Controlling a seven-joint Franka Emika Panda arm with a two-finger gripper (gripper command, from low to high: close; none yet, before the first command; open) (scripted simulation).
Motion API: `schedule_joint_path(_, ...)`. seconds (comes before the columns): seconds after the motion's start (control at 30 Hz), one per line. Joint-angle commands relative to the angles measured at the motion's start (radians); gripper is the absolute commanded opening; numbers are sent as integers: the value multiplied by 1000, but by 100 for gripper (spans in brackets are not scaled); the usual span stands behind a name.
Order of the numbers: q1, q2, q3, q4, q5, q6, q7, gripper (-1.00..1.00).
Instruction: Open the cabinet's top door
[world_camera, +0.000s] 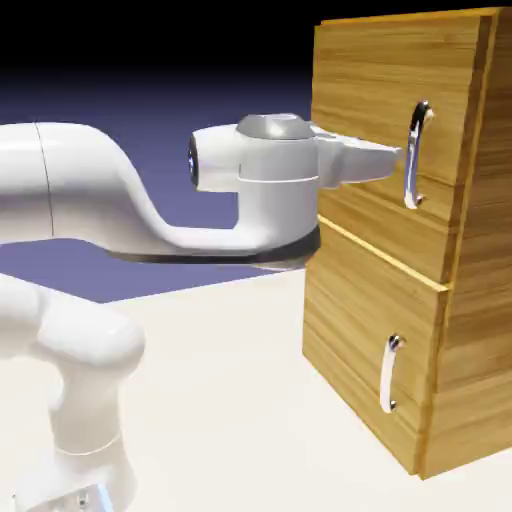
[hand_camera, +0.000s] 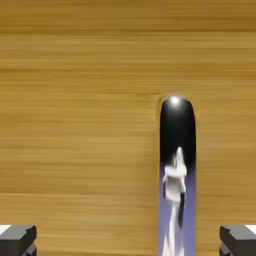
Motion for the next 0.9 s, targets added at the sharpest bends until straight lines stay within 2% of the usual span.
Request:
schedule_joint_path(0.0,12,-7,-16,9,-43,1,32,0)
schedule_joint_path(0.27,204,45,-126,124,-98,-52,58,0)
schedule_joint_path(0.3,204,45,-126,124,-98,-52,58,-100)
schedule_joint_path(0.87,-376,-68,337,-273,225,-253,5,-100)
